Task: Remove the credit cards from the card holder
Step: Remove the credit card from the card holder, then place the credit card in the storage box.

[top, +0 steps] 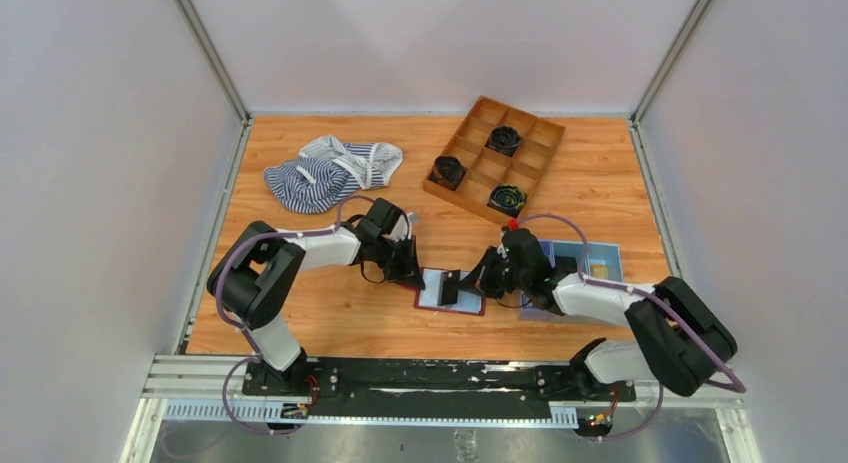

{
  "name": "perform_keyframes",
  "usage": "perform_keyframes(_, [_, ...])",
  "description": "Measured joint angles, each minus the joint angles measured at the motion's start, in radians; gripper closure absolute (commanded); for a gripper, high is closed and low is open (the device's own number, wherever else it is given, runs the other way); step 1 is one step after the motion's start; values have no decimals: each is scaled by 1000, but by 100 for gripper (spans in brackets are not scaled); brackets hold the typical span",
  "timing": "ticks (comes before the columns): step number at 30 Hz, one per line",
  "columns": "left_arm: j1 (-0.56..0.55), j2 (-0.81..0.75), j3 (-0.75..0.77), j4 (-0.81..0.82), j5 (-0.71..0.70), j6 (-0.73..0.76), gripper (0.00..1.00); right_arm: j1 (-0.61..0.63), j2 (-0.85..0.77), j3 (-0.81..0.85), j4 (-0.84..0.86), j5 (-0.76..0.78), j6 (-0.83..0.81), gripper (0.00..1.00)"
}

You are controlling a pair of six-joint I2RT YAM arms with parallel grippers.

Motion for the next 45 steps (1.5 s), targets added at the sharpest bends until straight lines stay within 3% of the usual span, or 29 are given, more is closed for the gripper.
perform_keyframes(9, [1,0,2,-4,0,1,100,-36,-183,52,-260,41,-134,100])
perform_keyframes(16, [1,1,19,-36,-11,18,100,-70,-316,220,-528,113,-295,100])
perform_keyframes(25, [1,-13,45,-111,-49,57,100,-348,-449,480,-958,303,-562,100])
perform_keyframes(29, [9,-13,63,-145,-67,80,100,-404,-451,563,-1117,425,-635,100])
perform_keyframes(36, [45,3,187,-281,-123,166,100,-439,-422,573,-1247,550,-678,100])
perform_keyframes(45, [46,31,362,-427,-161,264,100,-456,-398,535,-1233,601,-718,100])
